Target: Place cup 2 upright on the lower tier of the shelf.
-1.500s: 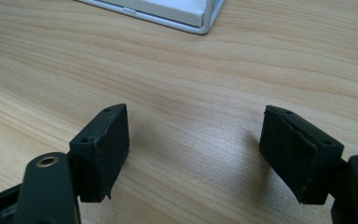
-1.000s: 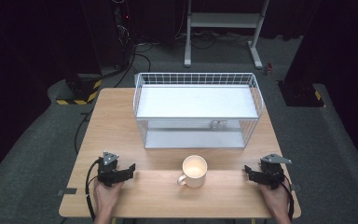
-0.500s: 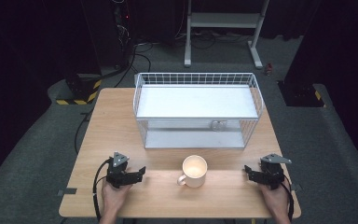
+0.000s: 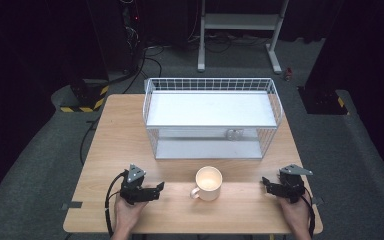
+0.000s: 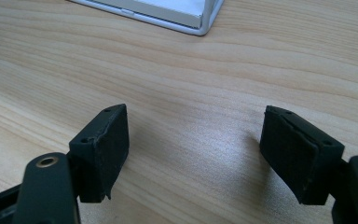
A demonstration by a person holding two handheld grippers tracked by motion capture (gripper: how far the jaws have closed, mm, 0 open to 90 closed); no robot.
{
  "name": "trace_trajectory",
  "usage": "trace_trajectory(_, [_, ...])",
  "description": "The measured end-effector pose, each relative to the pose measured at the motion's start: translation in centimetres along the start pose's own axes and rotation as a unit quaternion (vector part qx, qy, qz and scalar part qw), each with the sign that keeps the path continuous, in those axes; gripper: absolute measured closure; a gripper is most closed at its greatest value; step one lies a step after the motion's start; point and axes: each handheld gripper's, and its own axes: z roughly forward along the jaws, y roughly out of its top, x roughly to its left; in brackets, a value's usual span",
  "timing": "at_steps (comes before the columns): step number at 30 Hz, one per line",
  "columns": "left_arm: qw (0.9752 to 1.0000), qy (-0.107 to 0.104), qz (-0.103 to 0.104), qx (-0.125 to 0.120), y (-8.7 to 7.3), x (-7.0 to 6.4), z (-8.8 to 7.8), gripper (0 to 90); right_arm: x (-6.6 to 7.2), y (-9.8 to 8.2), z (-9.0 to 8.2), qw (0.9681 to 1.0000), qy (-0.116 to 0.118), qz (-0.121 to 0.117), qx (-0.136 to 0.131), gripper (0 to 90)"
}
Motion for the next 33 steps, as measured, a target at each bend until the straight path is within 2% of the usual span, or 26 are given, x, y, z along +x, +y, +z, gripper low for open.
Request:
trace_trajectory(11, [0.9995,-0.024,0.022,-0.003,-0.2,-2.0,-0.2,10.8,0.0,0.0,0.0,1.0,0.0,0.0,0.0,23.9])
trace_trajectory(17, [0.9991,-0.038,0.019,0.0,0.0,-2.4,0.3,9.8,0.0,0.0,0.0,1.0,0.0,0.0,0.0,23.9])
trace_trajectory(21, [0.9987,-0.043,0.025,-0.009,0.3,-3.0,0.1,9.8,0.0,0.0,0.0,1.0,0.0,0.0,0.0,23.9])
trace_trajectory(22, [0.9983,-0.045,0.036,-0.009,0.3,-3.5,0.1,9.7,0.0,0.0,0.0,1.0,0.0,0.0,0.0,23.9])
trace_trajectory(30, [0.997,-0.056,0.052,-0.006,0.1,-4.7,0.3,6.8,0.0,0.0,0.0,1.0,-0.001,0.001,0.0,23.9])
trace_trajectory(33, [0.9967,-0.062,0.052,-0.006,0.1,-5.0,0.4,6.3,0.0,0.0,0.0,1.0,-0.001,0.001,0.0,23.9])
